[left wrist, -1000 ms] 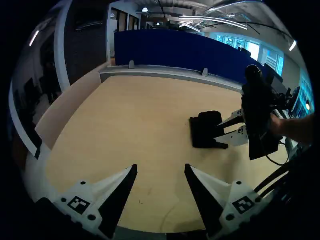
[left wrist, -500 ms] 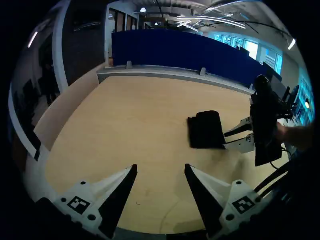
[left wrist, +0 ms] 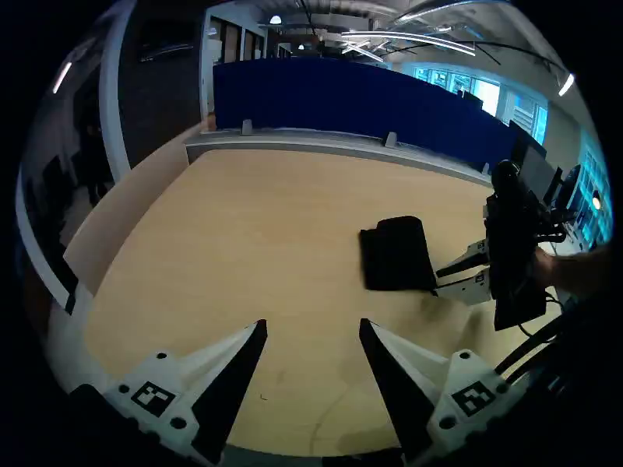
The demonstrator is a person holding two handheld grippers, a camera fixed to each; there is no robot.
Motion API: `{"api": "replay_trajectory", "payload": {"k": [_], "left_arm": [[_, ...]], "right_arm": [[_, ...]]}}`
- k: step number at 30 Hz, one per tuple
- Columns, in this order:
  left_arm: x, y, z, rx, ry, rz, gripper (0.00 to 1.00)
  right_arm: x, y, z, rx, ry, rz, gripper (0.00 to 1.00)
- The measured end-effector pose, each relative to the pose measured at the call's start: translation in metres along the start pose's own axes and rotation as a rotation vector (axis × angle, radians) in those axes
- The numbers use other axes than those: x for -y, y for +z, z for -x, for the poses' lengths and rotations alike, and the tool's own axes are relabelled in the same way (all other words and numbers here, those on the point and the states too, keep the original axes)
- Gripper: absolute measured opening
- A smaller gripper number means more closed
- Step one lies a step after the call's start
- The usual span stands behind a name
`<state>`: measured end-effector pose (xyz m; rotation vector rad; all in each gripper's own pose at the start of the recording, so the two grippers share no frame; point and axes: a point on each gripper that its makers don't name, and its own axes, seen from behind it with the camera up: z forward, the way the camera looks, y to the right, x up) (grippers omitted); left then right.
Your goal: Fold towel
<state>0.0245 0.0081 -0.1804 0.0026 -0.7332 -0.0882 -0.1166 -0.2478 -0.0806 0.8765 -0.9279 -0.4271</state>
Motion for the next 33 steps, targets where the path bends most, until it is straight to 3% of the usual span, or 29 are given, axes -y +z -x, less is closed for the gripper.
{"api": "replay_trajectory", "payload": {"k": [3, 9, 20, 33], "left_arm": [[0.001, -0.001, 0.001, 0.000, -0.002, -0.002, 0.88], [0.002, -0.002, 0.001, 0.000, -0.003, -0.006, 0.88], [0.002, -0.001, 0.002, 0.000, -0.002, -0.006, 0.88], [0.000, -0.004, -0.001, -0.005, -0.001, 0.002, 0.88]], "right_arm": [[0.001, 0.004, 0.004, 0.010, 0.007, 0.000, 0.48], [0.001, 0.006, 0.007, 0.009, 0.024, 0.006, 0.43], [-0.004, 0.009, 0.007, 0.005, 0.029, 0.032, 0.10], [-0.008, 0.000, -0.011, -0.033, -0.001, 0.032, 0.06]]}}
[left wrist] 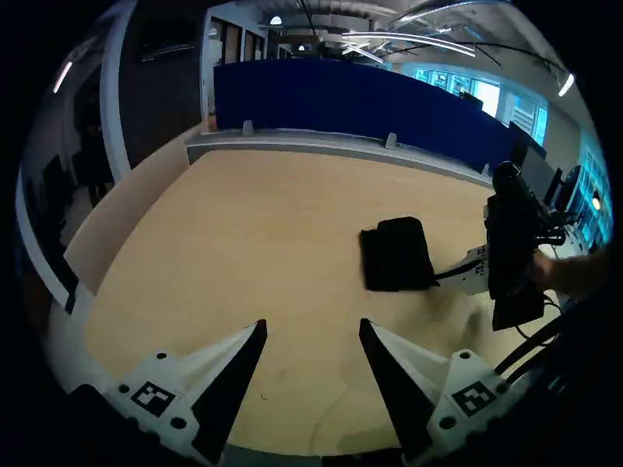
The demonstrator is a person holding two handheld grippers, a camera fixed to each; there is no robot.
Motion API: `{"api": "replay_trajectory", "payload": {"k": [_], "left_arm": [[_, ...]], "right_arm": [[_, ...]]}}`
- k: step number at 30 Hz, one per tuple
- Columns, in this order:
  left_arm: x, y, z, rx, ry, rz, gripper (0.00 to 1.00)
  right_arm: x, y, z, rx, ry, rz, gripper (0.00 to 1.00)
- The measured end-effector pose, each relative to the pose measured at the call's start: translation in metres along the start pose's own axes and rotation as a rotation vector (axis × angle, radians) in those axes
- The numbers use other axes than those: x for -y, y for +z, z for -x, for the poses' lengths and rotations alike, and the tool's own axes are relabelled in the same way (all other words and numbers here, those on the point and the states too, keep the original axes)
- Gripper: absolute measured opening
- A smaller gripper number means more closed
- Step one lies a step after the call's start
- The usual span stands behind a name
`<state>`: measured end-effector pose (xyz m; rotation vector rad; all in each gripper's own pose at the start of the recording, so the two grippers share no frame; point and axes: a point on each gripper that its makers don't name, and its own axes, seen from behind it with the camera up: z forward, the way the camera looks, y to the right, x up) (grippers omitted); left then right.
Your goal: Fold towel
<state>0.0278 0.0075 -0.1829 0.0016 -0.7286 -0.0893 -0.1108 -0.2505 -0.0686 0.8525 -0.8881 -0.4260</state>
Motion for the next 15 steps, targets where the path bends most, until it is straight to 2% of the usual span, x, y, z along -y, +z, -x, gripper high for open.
{"api": "replay_trajectory", "payload": {"k": [5, 15], "left_arm": [[-0.001, 0.001, -0.005, -0.009, 0.002, 0.005, 0.88], [-0.005, -0.001, -0.023, -0.052, 0.003, 0.019, 0.88]], "right_arm": [[-0.007, -0.015, -0.034, -0.054, -0.029, 0.007, 0.06], [-0.024, -0.058, -0.112, -0.153, -0.125, 0.044, 0.06]]}}
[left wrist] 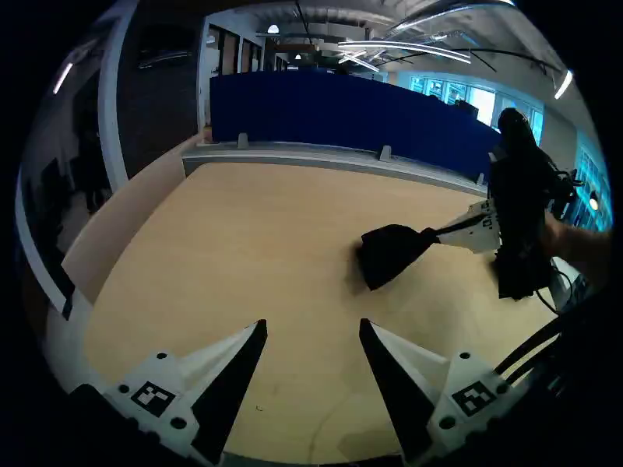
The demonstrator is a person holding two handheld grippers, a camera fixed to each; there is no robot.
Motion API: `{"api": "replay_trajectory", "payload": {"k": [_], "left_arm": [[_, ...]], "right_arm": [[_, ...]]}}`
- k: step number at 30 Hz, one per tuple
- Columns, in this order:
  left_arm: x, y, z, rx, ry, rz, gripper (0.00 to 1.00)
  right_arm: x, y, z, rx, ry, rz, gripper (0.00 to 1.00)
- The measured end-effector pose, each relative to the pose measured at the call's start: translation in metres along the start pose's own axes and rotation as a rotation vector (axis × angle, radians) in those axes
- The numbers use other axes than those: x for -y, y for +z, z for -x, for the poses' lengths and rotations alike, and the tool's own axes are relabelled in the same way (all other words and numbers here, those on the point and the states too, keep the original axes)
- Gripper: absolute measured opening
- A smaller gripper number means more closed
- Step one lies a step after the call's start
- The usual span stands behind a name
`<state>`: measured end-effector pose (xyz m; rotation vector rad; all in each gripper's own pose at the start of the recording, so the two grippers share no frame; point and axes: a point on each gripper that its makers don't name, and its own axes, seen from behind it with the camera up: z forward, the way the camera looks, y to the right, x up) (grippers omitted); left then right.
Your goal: Fold towel
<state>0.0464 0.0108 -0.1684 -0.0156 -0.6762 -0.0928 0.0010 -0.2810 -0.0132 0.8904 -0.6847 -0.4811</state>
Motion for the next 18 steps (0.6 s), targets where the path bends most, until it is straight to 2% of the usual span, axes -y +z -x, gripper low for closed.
{"api": "replay_trajectory", "payload": {"k": [8, 12, 18], "left_arm": [[0.000, -0.004, -0.013, -0.032, 0.007, 0.005, 0.88], [-0.001, -0.006, -0.016, -0.043, 0.005, 0.010, 0.88], [-0.004, -0.008, -0.021, -0.055, 0.010, 0.022, 0.88]], "right_arm": [[-0.023, -0.024, -0.060, -0.074, -0.052, 0.038, 0.06], [-0.031, -0.034, -0.073, -0.086, -0.065, 0.052, 0.06], [-0.038, -0.046, -0.077, -0.095, -0.066, 0.069, 0.06]]}}
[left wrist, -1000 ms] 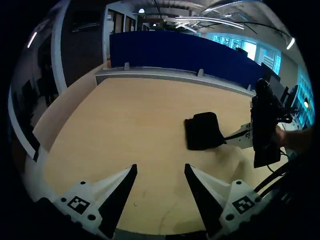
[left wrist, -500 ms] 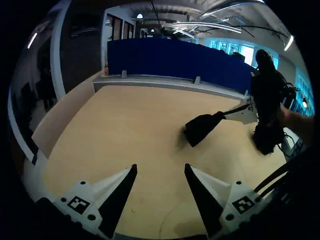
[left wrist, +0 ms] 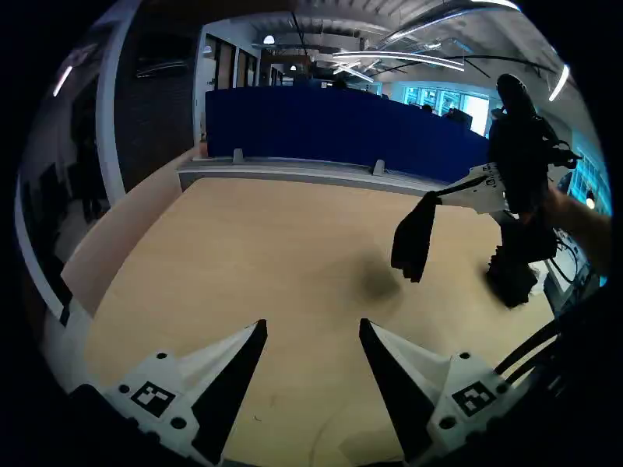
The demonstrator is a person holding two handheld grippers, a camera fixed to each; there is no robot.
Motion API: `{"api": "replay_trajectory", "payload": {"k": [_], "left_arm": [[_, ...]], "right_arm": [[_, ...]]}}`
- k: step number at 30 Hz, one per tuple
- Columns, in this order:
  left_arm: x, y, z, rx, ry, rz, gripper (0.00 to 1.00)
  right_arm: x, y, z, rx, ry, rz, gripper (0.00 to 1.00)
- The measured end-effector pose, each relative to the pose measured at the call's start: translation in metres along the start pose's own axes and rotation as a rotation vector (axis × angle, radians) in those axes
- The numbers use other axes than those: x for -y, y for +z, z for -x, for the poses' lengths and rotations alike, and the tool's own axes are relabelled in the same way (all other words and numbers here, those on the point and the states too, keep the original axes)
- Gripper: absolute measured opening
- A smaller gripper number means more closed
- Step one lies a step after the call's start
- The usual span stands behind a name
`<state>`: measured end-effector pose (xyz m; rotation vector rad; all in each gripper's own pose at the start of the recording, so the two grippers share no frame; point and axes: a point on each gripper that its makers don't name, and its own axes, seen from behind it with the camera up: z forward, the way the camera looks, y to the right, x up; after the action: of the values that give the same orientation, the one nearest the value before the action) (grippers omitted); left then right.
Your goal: Fold towel
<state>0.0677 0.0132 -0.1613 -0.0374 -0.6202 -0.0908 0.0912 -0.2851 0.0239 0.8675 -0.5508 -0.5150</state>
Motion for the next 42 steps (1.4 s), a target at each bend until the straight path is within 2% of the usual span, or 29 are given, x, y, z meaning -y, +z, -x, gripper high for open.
{"api": "replay_trajectory", "payload": {"k": [13, 22, 33, 42], "left_arm": [[-0.007, -0.001, -0.003, -0.003, 0.019, 0.016, 0.88], [-0.011, 0.001, -0.005, -0.003, 0.026, 0.027, 0.87], [-0.011, 0.009, -0.007, 0.001, 0.030, 0.036, 0.88], [-0.015, 0.018, -0.011, 0.008, 0.041, 0.040, 0.88]], "right_arm": [[-0.022, -0.020, -0.002, -0.016, 0.040, 0.042, 0.06], [-0.041, -0.043, 0.006, -0.017, 0.058, 0.072, 0.06], [-0.084, -0.076, 0.030, -0.004, 0.091, 0.132, 0.06], [-0.126, -0.113, 0.061, 0.034, 0.097, 0.186, 0.05]]}}
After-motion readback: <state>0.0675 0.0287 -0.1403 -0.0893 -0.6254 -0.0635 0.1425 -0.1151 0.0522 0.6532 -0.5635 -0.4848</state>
